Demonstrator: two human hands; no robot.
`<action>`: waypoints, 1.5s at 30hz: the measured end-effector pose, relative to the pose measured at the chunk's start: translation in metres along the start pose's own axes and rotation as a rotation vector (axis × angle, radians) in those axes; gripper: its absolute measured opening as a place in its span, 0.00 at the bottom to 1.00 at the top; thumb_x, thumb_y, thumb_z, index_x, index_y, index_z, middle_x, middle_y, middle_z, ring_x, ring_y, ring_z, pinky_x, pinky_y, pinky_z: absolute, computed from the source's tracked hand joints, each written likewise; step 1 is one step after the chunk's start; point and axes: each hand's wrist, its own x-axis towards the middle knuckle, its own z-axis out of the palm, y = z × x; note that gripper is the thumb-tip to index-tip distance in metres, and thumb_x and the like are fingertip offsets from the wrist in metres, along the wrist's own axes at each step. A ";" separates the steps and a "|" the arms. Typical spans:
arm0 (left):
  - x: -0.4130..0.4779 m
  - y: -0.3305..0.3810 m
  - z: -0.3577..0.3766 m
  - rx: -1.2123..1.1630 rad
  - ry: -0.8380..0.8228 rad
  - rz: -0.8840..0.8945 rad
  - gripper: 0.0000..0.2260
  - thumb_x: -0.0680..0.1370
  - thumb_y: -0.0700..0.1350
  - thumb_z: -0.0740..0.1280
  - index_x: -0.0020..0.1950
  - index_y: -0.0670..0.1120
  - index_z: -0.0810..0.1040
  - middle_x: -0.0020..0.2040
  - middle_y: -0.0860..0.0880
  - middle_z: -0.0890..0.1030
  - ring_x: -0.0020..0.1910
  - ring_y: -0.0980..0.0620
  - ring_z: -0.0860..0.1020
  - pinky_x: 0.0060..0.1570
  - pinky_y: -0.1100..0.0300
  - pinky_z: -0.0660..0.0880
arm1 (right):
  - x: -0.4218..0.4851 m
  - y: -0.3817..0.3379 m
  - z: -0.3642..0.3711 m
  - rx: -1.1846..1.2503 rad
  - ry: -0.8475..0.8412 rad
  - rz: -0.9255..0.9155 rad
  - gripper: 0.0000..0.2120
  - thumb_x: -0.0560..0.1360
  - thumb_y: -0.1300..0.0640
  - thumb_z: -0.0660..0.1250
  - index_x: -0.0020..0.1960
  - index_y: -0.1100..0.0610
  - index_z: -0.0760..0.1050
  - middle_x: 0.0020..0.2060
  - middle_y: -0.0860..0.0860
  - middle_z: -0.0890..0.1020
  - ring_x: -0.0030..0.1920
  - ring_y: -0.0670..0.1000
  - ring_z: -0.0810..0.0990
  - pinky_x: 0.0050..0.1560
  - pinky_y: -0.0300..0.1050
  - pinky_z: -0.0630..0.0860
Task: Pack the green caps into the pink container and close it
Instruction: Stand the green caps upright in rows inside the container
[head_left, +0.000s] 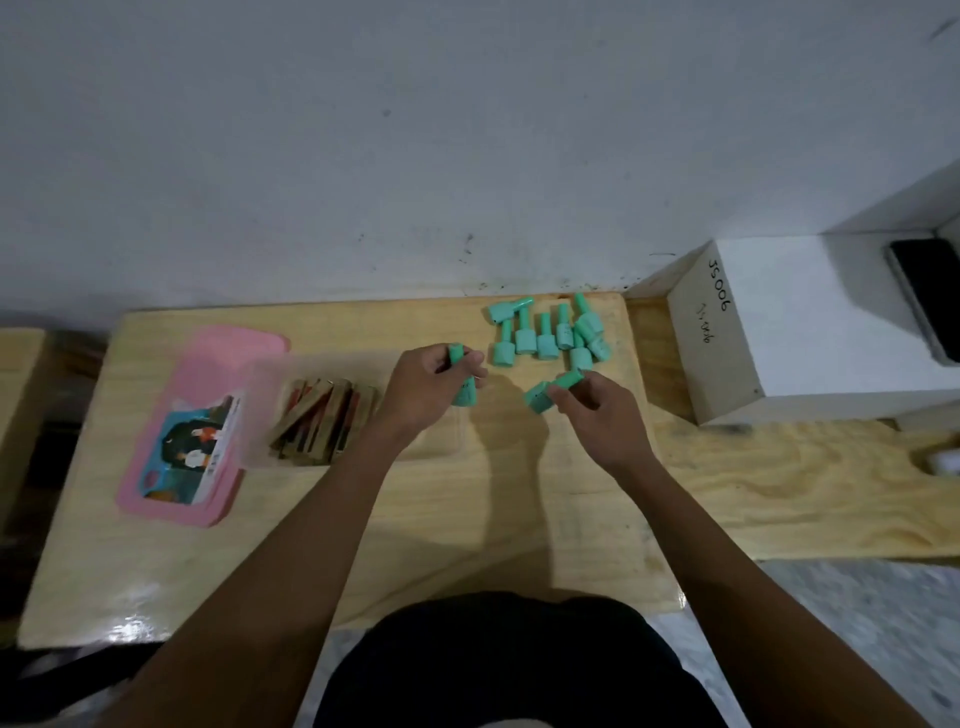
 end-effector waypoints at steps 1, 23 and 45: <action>-0.002 -0.004 -0.009 0.023 0.002 0.001 0.08 0.75 0.52 0.70 0.47 0.49 0.83 0.44 0.49 0.86 0.46 0.52 0.84 0.53 0.50 0.80 | -0.001 -0.004 0.005 0.006 -0.017 -0.019 0.06 0.76 0.51 0.70 0.47 0.53 0.80 0.39 0.46 0.83 0.40 0.43 0.80 0.37 0.28 0.71; 0.013 -0.076 -0.042 0.448 0.234 0.073 0.09 0.74 0.46 0.70 0.52 0.45 0.84 0.45 0.42 0.77 0.42 0.50 0.74 0.43 0.61 0.68 | 0.030 -0.049 0.112 -0.689 -0.143 -0.303 0.15 0.75 0.47 0.70 0.59 0.53 0.81 0.52 0.50 0.77 0.57 0.50 0.73 0.47 0.45 0.73; 0.024 -0.075 -0.037 0.490 0.214 0.138 0.10 0.72 0.38 0.70 0.53 0.43 0.83 0.46 0.44 0.79 0.43 0.49 0.78 0.44 0.62 0.74 | 0.033 -0.052 0.109 -0.793 -0.129 -0.337 0.15 0.75 0.49 0.68 0.59 0.52 0.81 0.50 0.51 0.77 0.54 0.51 0.75 0.49 0.48 0.75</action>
